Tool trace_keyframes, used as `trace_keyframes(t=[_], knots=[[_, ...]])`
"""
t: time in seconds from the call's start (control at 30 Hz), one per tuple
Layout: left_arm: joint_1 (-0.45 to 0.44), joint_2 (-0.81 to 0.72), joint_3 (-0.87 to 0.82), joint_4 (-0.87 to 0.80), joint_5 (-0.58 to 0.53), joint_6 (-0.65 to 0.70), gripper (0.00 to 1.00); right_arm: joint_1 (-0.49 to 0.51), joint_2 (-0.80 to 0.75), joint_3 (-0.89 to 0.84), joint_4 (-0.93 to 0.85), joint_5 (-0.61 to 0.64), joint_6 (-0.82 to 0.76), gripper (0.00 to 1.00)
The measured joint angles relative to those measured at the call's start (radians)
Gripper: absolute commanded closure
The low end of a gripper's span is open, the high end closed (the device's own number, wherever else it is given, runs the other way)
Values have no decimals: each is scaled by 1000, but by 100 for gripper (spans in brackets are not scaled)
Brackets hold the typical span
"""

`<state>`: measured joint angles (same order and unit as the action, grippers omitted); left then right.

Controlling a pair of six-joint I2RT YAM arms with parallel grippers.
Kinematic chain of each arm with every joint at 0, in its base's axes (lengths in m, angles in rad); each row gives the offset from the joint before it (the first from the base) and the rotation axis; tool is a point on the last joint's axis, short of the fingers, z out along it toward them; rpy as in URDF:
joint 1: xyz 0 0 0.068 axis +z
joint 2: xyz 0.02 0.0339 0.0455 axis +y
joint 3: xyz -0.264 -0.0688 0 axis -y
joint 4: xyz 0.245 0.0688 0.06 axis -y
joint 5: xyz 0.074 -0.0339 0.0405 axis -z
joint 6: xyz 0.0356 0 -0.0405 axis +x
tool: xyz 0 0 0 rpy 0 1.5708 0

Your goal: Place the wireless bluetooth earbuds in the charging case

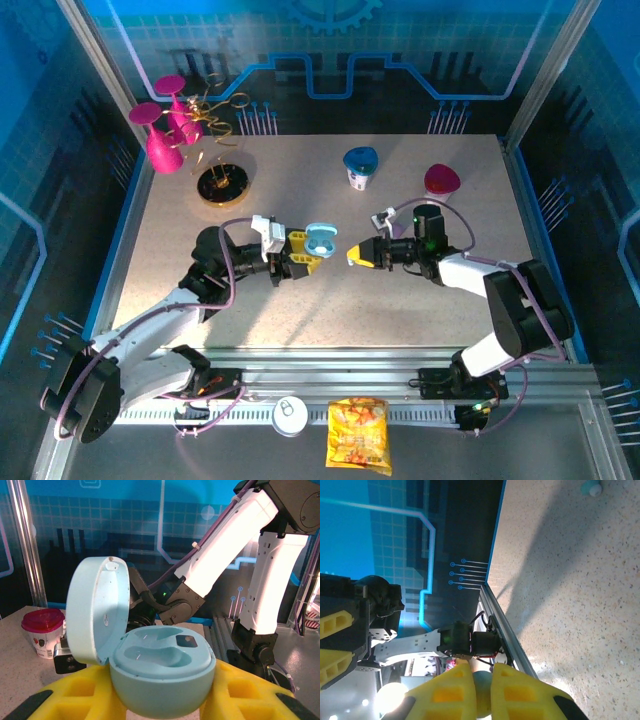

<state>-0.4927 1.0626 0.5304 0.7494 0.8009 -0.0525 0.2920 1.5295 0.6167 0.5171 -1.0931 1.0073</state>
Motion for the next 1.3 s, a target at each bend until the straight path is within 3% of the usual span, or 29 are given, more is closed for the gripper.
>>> trace_keyframes(t=[0.3, 0.63, 1.0, 1.3], knots=[[0, 17, 0, 0, 0, 1, 65, 0, -16, -2, 38, 35, 87, 93], [0, 32, 0, 21, 0, 0, 65, 0, -194, 17, -248, 225, 53, 93], [0, 37, 0, 33, 0, 0, 65, 2, -282, 86, -431, 256, 12, 95], [0, 72, 0, 72, 0, -1, 65, 139, -408, 190, -439, 241, -163, 95]])
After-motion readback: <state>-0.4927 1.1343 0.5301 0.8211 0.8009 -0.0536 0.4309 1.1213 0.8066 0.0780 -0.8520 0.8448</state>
